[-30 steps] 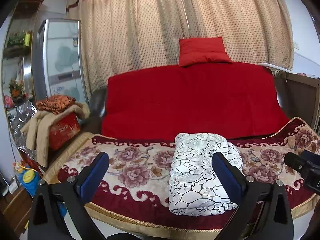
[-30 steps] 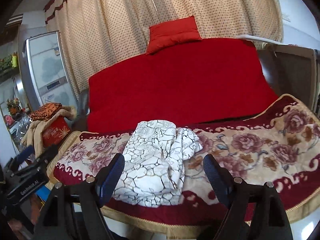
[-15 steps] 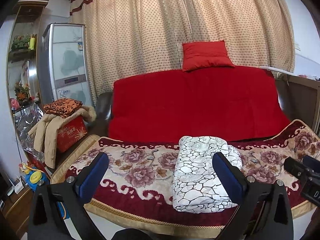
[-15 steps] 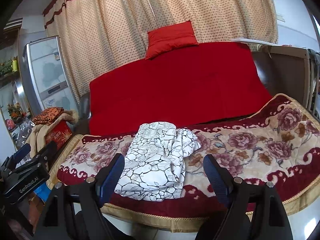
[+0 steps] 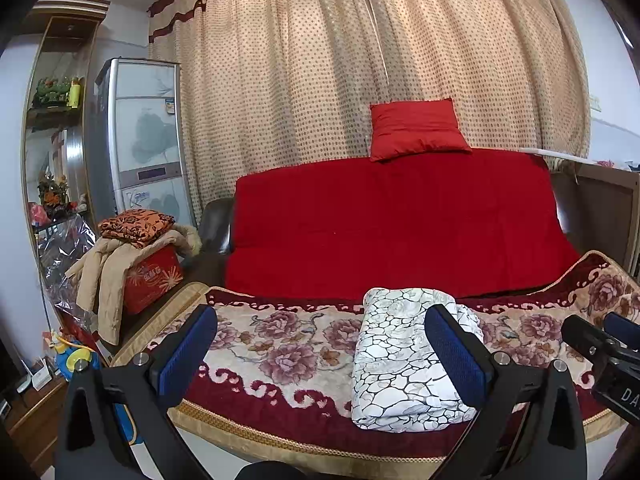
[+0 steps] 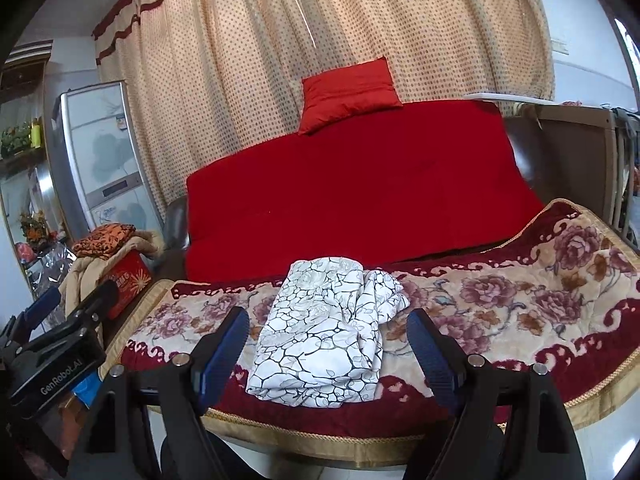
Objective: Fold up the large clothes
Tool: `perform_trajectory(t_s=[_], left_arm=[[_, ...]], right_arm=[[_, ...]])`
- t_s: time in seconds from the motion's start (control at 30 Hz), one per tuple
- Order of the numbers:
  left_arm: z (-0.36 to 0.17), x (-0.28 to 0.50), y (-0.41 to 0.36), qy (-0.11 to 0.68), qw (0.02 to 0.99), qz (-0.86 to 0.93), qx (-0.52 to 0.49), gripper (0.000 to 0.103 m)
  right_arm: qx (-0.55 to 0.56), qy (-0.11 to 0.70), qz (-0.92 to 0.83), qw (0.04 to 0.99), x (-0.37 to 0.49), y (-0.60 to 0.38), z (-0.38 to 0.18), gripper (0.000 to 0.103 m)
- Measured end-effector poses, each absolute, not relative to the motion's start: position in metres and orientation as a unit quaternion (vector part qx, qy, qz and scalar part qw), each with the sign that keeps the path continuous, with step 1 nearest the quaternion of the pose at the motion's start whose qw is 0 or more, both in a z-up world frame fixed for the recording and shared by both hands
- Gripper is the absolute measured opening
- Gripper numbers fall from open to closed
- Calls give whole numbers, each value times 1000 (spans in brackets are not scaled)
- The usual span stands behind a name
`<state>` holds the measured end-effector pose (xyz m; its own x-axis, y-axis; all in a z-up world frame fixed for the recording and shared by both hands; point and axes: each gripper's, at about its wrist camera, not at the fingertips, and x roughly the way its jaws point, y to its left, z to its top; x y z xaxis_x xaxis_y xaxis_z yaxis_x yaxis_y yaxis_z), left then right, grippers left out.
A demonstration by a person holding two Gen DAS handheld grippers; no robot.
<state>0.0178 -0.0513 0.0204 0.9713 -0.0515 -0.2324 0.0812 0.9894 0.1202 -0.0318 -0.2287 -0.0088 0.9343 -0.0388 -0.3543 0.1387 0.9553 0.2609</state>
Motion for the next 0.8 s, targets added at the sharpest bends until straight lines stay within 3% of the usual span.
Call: perform_trajectory(t_s=[0.8], left_arm=[[36,0,-51,95,992,-33,73,103]], right_arm=[[128,156,-41,978,-48,-221,9,84]])
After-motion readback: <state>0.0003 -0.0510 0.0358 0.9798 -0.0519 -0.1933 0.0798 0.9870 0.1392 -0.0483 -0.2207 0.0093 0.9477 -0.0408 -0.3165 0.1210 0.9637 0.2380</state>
